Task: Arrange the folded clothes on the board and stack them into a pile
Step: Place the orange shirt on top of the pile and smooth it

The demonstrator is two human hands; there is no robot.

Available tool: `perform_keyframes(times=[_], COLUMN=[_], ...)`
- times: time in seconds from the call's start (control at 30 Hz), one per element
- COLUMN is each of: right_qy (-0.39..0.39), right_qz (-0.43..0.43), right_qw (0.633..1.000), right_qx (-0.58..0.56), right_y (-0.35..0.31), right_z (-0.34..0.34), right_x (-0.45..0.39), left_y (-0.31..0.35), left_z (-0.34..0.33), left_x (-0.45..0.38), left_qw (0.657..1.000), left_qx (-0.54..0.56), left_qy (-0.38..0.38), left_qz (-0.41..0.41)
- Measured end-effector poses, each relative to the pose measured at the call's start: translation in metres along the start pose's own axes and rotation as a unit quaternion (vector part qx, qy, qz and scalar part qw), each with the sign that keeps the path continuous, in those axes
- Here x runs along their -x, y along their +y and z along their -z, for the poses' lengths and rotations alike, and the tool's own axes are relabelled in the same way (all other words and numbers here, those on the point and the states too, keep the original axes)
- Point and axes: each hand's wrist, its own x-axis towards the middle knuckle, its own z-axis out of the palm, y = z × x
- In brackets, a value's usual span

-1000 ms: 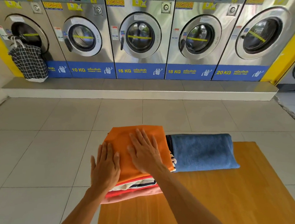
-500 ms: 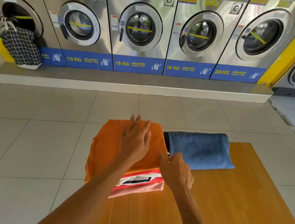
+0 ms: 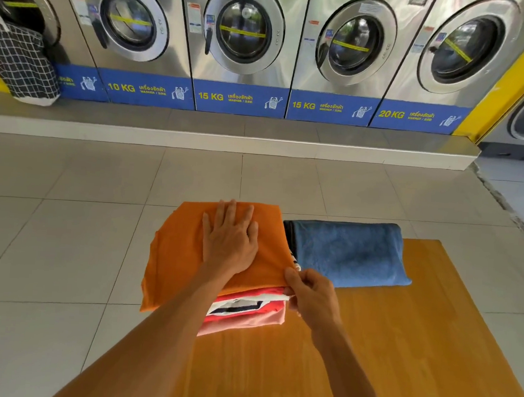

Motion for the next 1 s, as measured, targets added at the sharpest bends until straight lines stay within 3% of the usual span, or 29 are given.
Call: perform_keyframes(times=[0.23, 0.5, 0.63, 0.8, 0.87, 1.0], right_qy=[0.096, 0.046, 0.047, 0.129, 0.102, 0.023], right_qz=[0.059, 0.114, 0.097, 0.070, 0.082, 0.126], right_qw=[0.988, 0.935, 0.933, 0.936, 0.951, 0.932], right_qx=[0.102, 0.332, 0.343, 0.320, 0.281, 0.338], right_y=[-0.032, -0.086, -0.089, -0.082, -0.086, -0.088], right_z=[-0.003, -0.040, -0.039, -0.044, -0.044, -0.038], right_x=[-0.040, -0.126, -0.146, -0.150, -0.150, -0.146], left_y=[0.002, 0.003, 0.005, 0.005, 0.005, 0.006], left_z=[-0.006, -0.006, -0.007, -0.009, -0.010, -0.013], left_x=[0.012, 0.014, 0.015, 0.016, 0.016, 0.013], left_qw=[0.999, 0.999, 0.998, 0.998, 0.998, 0.998], left_qx=[-0.023, -0.033, -0.040, -0.048, -0.049, -0.053], left_qy=[0.019, 0.033, 0.037, 0.036, 0.042, 0.044], left_qz=[-0.014, -0.017, -0.021, -0.023, -0.019, -0.014])
